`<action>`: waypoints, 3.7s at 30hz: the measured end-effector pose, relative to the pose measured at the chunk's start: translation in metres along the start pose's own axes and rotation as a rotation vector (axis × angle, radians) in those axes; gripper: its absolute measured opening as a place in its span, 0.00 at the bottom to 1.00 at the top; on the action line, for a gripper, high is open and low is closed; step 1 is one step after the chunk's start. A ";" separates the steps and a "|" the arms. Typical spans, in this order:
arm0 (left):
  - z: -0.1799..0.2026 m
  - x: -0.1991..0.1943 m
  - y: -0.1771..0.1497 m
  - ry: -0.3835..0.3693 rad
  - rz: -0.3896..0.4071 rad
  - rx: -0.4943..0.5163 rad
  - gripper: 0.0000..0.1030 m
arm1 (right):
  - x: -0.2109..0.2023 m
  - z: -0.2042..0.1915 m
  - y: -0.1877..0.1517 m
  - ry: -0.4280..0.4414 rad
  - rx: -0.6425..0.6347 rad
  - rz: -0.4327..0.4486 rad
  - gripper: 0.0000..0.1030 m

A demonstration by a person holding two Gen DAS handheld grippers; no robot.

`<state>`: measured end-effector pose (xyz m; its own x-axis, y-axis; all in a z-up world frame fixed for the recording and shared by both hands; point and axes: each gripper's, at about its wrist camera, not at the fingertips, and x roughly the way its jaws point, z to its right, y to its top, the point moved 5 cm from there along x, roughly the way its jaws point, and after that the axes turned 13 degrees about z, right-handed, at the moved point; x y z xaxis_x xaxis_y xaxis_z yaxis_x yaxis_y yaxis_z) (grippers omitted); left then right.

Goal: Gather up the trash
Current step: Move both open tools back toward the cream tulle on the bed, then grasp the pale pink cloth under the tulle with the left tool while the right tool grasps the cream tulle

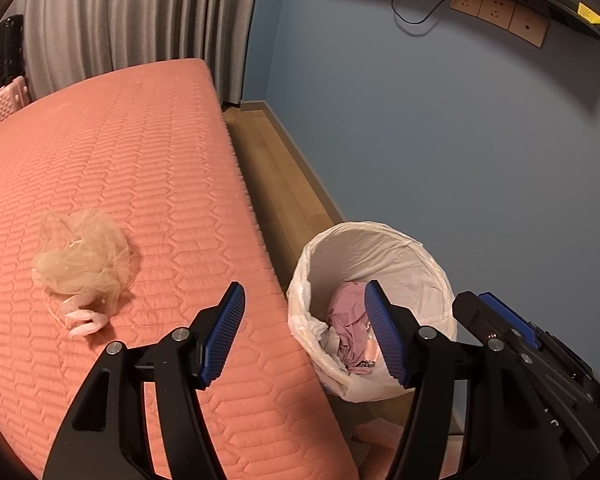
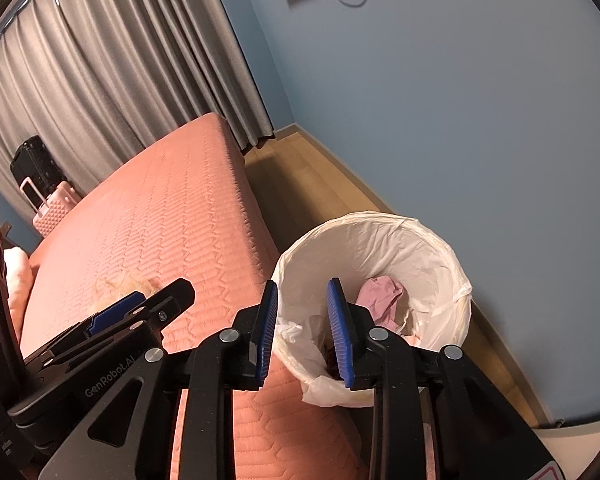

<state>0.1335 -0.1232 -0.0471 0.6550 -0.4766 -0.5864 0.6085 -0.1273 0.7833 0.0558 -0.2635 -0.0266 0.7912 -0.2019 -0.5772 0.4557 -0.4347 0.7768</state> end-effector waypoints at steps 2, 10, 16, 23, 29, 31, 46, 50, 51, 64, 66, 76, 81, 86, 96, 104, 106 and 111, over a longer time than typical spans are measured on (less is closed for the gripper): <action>-0.005 -0.002 0.000 0.006 0.002 -0.006 0.58 | 0.000 -0.005 -0.002 0.006 -0.007 -0.003 0.25; -0.024 -0.011 -0.001 0.031 0.011 -0.031 0.58 | -0.001 -0.025 -0.010 0.031 -0.039 -0.013 0.25; -0.043 -0.017 -0.004 0.054 0.013 -0.058 0.58 | -0.004 -0.043 -0.017 0.046 -0.062 -0.021 0.25; -0.071 -0.022 -0.011 0.093 0.006 -0.095 0.58 | -0.004 -0.069 -0.025 0.070 -0.093 -0.036 0.25; -0.102 -0.025 -0.017 0.135 -0.001 -0.133 0.61 | -0.002 -0.089 -0.034 0.085 -0.115 -0.051 0.26; -0.114 -0.025 -0.021 0.156 -0.005 -0.148 0.65 | 0.000 -0.095 -0.037 0.092 -0.124 -0.058 0.27; -0.220 0.003 -0.052 0.298 -0.082 -0.298 0.69 | 0.042 -0.143 -0.071 0.136 -0.180 -0.150 0.27; -0.239 0.017 -0.056 0.312 -0.101 -0.311 0.68 | 0.059 -0.158 -0.077 0.150 -0.191 -0.176 0.27; -0.242 0.021 -0.057 0.308 -0.106 -0.316 0.67 | 0.064 -0.163 -0.079 0.153 -0.194 -0.182 0.27; -0.264 0.041 -0.072 0.228 -0.151 -0.341 0.12 | 0.105 -0.206 -0.099 0.184 -0.232 -0.243 0.27; -0.270 0.031 -0.072 0.227 -0.138 -0.350 0.06 | 0.108 -0.213 -0.103 0.191 -0.243 -0.249 0.27; -0.314 -0.016 -0.067 0.294 -0.067 -0.410 0.04 | 0.111 -0.257 -0.121 0.250 -0.290 -0.276 0.27; -0.332 -0.027 -0.067 0.301 -0.061 -0.432 0.04 | 0.117 -0.276 -0.126 0.268 -0.304 -0.278 0.35; -0.324 -0.021 -0.070 0.243 -0.080 -0.439 0.06 | 0.121 -0.271 -0.120 0.246 -0.290 -0.271 0.35; -0.286 0.020 -0.075 0.179 -0.133 -0.434 0.51 | 0.122 -0.238 -0.113 0.192 -0.264 -0.270 0.35; -0.299 0.038 -0.083 0.152 -0.172 -0.487 0.12 | 0.126 -0.241 -0.116 0.196 -0.273 -0.282 0.35; -0.305 0.030 -0.082 0.157 -0.158 -0.478 0.10 | 0.129 -0.246 -0.119 0.206 -0.279 -0.287 0.35; -0.333 0.000 -0.081 0.229 -0.112 -0.457 0.09 | 0.132 -0.268 -0.127 0.241 -0.296 -0.296 0.43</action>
<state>0.2333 0.1768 -0.1787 0.6247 -0.2731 -0.7315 0.7804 0.2502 0.5730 0.2117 0.0001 -0.1344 0.6659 0.1169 -0.7368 0.7445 -0.1668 0.6464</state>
